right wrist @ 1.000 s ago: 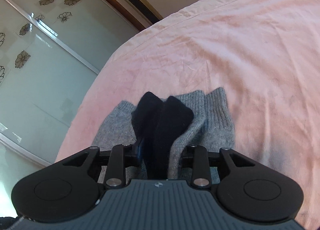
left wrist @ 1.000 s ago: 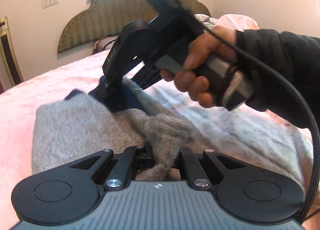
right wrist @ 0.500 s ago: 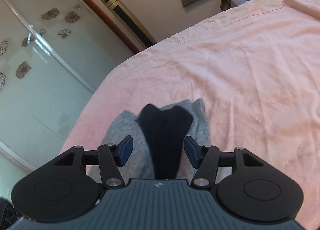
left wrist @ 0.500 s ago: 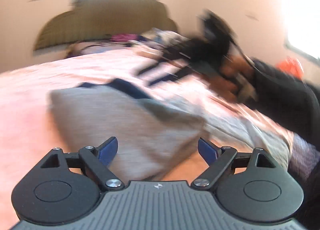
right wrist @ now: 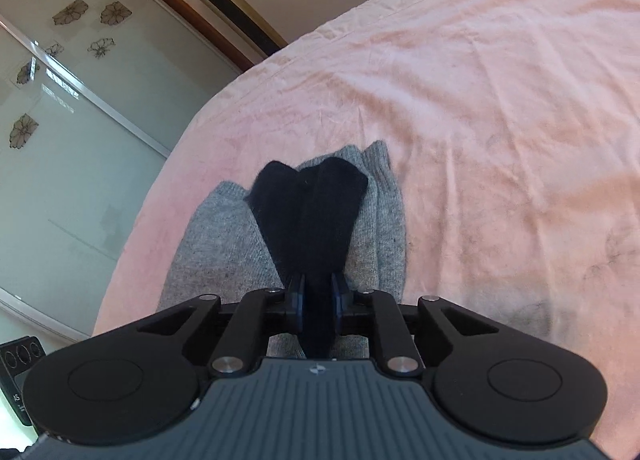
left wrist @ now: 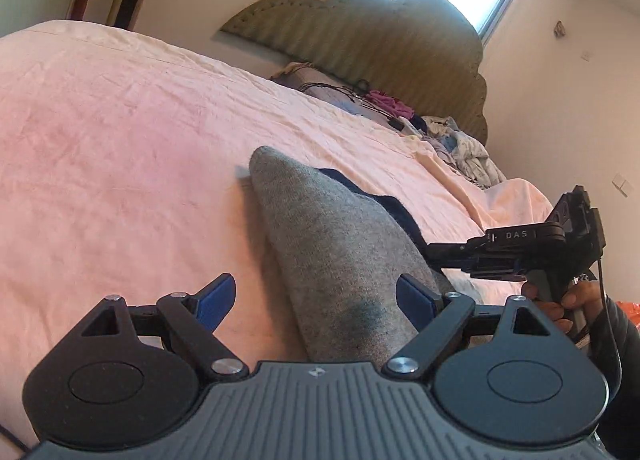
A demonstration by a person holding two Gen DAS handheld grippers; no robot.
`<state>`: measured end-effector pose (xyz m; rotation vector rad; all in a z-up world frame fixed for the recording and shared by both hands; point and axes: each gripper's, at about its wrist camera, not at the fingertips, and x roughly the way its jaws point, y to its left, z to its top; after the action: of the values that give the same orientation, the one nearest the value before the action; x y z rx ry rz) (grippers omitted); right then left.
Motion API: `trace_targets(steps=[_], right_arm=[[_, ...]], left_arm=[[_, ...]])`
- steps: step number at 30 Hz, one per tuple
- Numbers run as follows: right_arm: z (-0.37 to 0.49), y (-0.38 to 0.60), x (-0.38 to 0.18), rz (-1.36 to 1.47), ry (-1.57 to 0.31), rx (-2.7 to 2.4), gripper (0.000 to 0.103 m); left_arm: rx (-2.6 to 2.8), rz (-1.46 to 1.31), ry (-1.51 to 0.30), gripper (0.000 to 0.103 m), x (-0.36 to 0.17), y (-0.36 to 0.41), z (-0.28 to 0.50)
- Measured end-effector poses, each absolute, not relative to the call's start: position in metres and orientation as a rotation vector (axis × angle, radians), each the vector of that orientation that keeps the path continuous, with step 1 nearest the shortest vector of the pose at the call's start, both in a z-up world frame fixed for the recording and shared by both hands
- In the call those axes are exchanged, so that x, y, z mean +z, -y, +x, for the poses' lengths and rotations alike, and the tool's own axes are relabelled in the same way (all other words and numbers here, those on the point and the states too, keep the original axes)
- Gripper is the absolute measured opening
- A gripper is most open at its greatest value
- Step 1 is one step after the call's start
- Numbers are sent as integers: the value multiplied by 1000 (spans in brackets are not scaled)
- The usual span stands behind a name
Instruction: Fold small clothes
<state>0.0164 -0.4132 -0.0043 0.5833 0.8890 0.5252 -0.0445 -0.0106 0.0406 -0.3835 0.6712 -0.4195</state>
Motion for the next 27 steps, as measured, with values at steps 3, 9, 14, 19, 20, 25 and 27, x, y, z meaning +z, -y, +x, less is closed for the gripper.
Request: trace_targets(steps=[3,9,14,19,20,25,27], right_arm=[[20,412,-12,591,-935,532,23],[24,410,-14,607,-942,559,33],[22,416,-16,648,-939,570,38],[19,423,-24,725,-971,589,38],[17,423,-25,725,-973,596,39],[11,430,-25,784,-973,623,54],[11,429,-27,798,-988,629,54]], left_arm=[[-421,-372,-686,88,38,18,-37],[-432,-336,-689,88,39,26,-41],[-410,-330,-716,88,37,24,-37],[-412,-325,-720,88,37,24,-38],[-416,-324,-718,88,38,25,-38],[-419,-314,-723,88,38,27,-38],[-417,-321,-729,88,38,27,-38]])
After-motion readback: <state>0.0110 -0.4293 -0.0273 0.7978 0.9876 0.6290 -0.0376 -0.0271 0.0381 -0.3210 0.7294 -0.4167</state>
